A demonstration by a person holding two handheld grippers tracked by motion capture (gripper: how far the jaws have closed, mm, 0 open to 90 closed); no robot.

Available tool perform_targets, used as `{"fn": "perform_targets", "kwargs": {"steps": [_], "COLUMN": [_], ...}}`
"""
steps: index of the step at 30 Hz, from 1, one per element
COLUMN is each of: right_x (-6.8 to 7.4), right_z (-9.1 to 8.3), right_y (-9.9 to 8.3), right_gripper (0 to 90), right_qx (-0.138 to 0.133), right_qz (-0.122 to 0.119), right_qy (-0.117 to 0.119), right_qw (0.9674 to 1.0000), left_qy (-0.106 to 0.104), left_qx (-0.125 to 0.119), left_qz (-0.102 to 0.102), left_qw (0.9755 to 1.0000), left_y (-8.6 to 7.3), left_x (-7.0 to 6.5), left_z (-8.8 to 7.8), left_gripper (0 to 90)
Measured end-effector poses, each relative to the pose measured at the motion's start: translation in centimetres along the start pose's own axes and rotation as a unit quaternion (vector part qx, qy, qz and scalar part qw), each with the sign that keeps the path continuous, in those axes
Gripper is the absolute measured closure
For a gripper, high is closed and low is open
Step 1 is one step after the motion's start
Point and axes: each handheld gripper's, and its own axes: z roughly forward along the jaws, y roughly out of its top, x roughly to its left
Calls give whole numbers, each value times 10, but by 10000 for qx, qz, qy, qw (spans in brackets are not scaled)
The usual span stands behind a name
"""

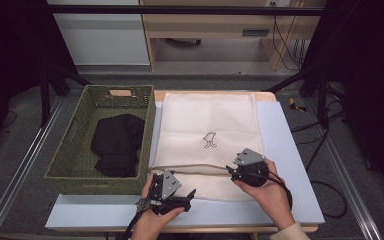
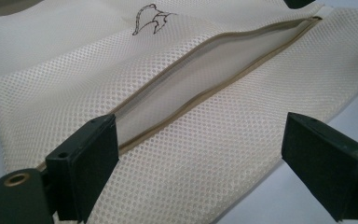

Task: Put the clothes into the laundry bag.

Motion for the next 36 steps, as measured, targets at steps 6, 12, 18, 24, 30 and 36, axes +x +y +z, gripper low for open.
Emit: {"fn": "perform_targets", "kwargs": {"steps": [6, 12, 18, 24, 30, 36], "right_x": [-4, 3, 18, 27, 36, 31], "right_z": [-2, 5, 25, 43, 62, 58], "right_y": [30, 47, 42, 38, 41, 45], "right_gripper": [582, 637, 580, 412, 535, 843], "right_qx": [17, 4, 155, 289, 721, 784], "right_qz": [-516, -895, -1095, -1182, -1101, -568], "right_qy": [349, 595, 848, 764, 610, 595], "right_qw": [9981, 9942, 9902, 9896, 9894, 9935], "left_qy": [71, 184, 52, 57, 39, -77], "left_qx": [-77, 9, 42, 40, 43, 31], "left_qz": [-13, -87, -176, -204, -113, -131], "left_qw": [9999, 9998, 9998, 9998, 9999, 9999], "left_y": [3, -4, -4, -6, -7, -5], "left_x": [2, 1, 3, 3, -3, -6], "left_z": [-2, -5, -3, -2, -5, -3], "left_gripper": [117, 195, 213, 220, 262, 267]}}
